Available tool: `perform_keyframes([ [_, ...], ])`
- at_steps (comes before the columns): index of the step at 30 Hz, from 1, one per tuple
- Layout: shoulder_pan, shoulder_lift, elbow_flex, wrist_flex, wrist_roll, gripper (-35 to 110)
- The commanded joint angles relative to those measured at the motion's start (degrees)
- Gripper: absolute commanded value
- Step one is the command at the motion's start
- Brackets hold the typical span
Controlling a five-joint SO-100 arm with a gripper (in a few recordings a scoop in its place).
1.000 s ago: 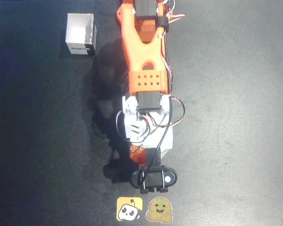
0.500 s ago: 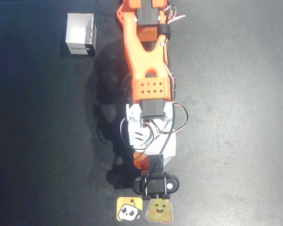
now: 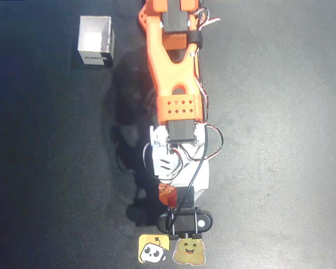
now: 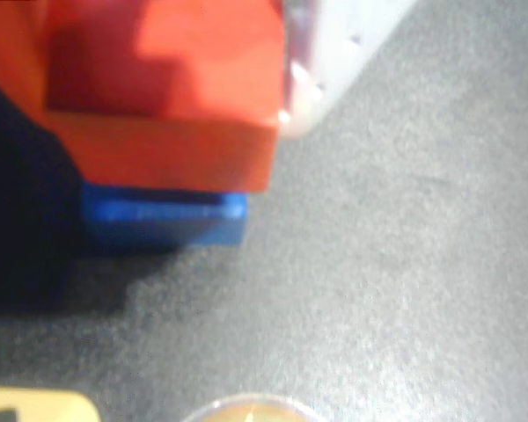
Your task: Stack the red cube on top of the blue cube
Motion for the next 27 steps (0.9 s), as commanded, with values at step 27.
perform_keyframes([
  [27, 0.5, -0.1, 0.5, -3.9, 3.1, 6],
])
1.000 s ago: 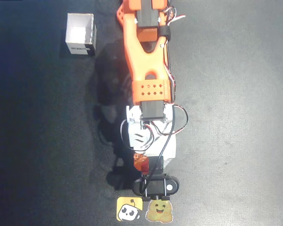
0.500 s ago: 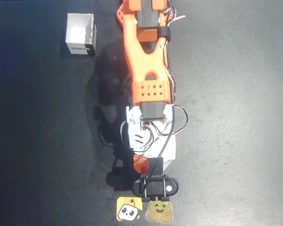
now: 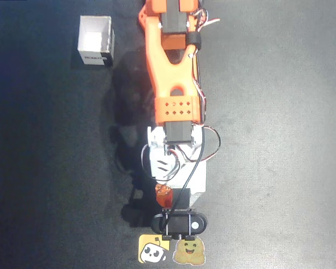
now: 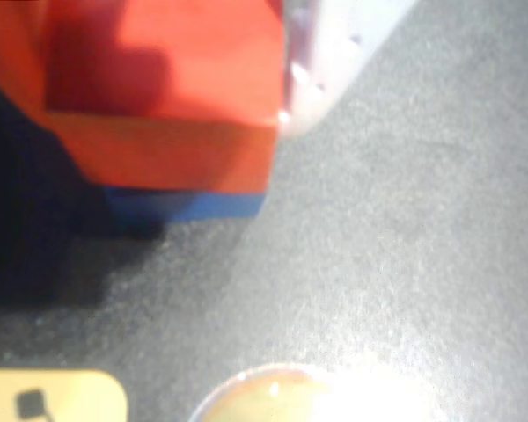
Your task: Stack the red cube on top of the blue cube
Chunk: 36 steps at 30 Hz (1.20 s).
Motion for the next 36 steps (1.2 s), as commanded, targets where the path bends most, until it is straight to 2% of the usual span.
perform_keyframes([
  [1, -0.3, 0.4, 0.2, -1.6, 0.7, 6],
  [22, -0.3, 0.6, 1.4, -4.4, 0.3, 22],
  [36, -0.3, 1.9, 1.4, -7.0, 0.3, 24],
])
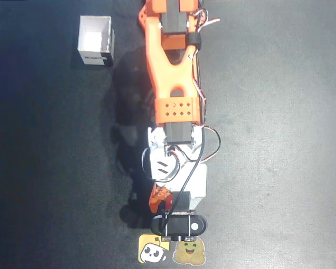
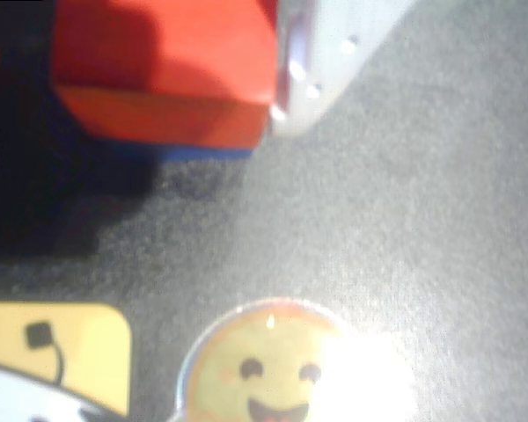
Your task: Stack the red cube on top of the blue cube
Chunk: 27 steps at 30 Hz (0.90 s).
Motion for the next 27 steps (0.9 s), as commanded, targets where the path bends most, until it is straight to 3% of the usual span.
perform_keyframes([
  [1, -0.4, 2.1, -0.4, -1.1, -0.4, 24],
  [6, -0.1, 4.7, -0.4, -1.8, -4.6, 24],
  [17, -0.4, 16.9, 4.0, -1.8, -3.1, 24],
  [23, 1.8, 36.6, 25.8, -9.2, -4.1, 16],
  [27, 4.6, 51.0, 45.3, -17.4, -7.2, 0],
])
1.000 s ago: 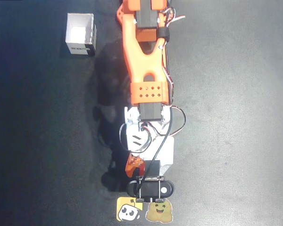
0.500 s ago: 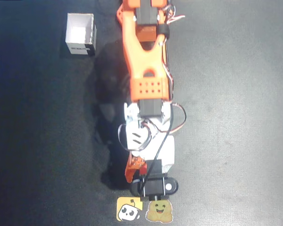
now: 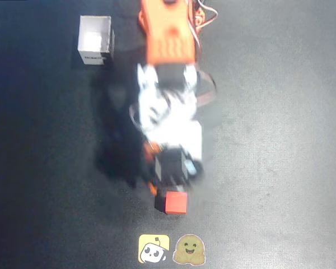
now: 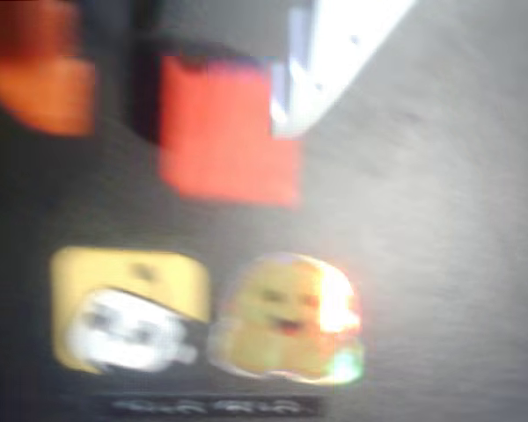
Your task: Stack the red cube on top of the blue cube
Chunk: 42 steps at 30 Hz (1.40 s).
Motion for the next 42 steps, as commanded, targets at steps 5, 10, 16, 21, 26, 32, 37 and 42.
perform_keyframes([
  [5, 3.3, 29.7, 33.2, -12.1, -2.1, 0],
  [10, 4.7, 50.6, 47.4, -8.8, -2.8, 0],
  [16, 5.4, 78.3, 60.0, 2.7, -0.9, 0],
  [21, 5.8, 78.3, 59.9, 7.1, 0.0, 0],
  [26, 5.8, 78.3, 60.0, 18.5, -0.4, 0],
  [32, 5.8, 78.3, 60.0, 31.2, -0.8, 0],
  [37, 6.4, 78.2, 60.0, 38.1, -1.5, 0],
  [42, 6.4, 78.2, 60.0, 38.1, -1.5, 0],
])
